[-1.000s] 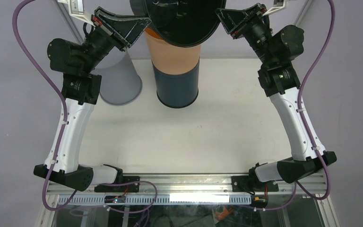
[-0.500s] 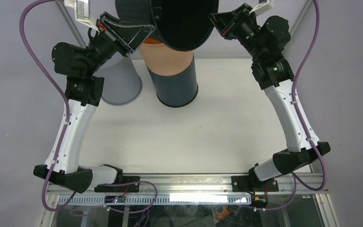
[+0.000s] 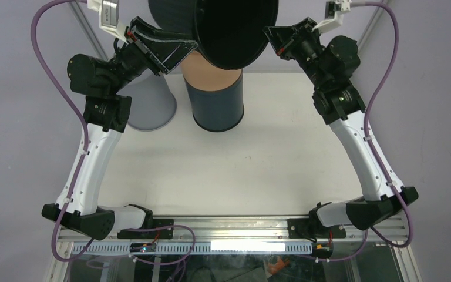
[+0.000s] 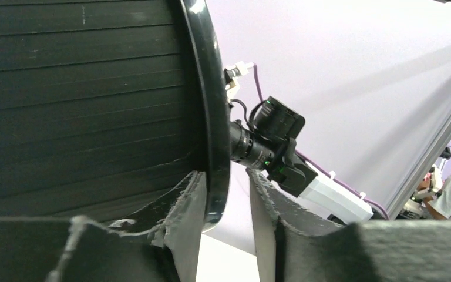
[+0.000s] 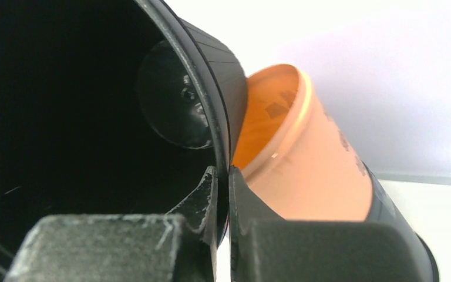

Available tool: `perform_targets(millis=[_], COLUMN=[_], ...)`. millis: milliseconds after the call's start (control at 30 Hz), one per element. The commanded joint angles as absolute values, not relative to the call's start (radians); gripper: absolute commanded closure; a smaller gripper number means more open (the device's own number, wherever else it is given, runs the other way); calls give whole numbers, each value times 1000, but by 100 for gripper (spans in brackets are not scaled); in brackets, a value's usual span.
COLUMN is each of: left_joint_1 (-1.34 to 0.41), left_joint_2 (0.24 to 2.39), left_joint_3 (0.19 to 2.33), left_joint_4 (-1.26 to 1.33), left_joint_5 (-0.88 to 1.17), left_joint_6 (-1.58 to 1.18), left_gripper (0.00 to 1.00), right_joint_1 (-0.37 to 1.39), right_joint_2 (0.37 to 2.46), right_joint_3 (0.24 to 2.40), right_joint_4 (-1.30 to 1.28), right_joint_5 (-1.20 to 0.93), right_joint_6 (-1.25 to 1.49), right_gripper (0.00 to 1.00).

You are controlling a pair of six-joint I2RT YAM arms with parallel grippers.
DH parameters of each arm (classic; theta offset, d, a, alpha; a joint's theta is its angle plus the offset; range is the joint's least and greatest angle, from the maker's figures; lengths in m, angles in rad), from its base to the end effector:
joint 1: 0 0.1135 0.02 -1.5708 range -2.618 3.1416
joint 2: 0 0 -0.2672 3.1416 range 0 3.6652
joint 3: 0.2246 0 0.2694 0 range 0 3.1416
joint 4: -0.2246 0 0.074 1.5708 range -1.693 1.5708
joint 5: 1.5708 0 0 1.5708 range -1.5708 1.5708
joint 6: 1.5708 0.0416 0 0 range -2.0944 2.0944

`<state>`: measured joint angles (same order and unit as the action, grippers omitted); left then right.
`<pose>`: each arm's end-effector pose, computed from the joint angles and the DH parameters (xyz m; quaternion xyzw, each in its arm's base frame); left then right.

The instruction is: Turn the large container upside down

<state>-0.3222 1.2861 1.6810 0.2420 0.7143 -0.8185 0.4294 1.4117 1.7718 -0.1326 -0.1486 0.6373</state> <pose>0.2276 -0.1047 0.5891 0.1990 0.4855 -0.5842 0.6192 0.2834 0.1365 0.5520 0.0066 0.6232 0.4367 0.6487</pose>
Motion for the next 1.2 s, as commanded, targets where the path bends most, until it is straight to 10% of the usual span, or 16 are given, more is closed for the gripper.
perform_targets(millis=[0, 400, 1167], left_joint_1=[-334, -334, -334], left_joint_2=[1303, 1261, 1019], left_joint_3=[1699, 1736, 1637], left_joint_4=[251, 52, -144], left_joint_5=[758, 711, 225], left_joint_6=[-782, -613, -355], left_gripper=[55, 2, 1], right_joint_1=[467, 467, 469], right_joint_2=[1263, 1204, 1199], right_joint_3=[1635, 1495, 1413], right_joint_4=[145, 273, 267], right_joint_5=[-166, -98, -90], right_joint_6=[658, 712, 730], right_gripper=[100, 100, 100])
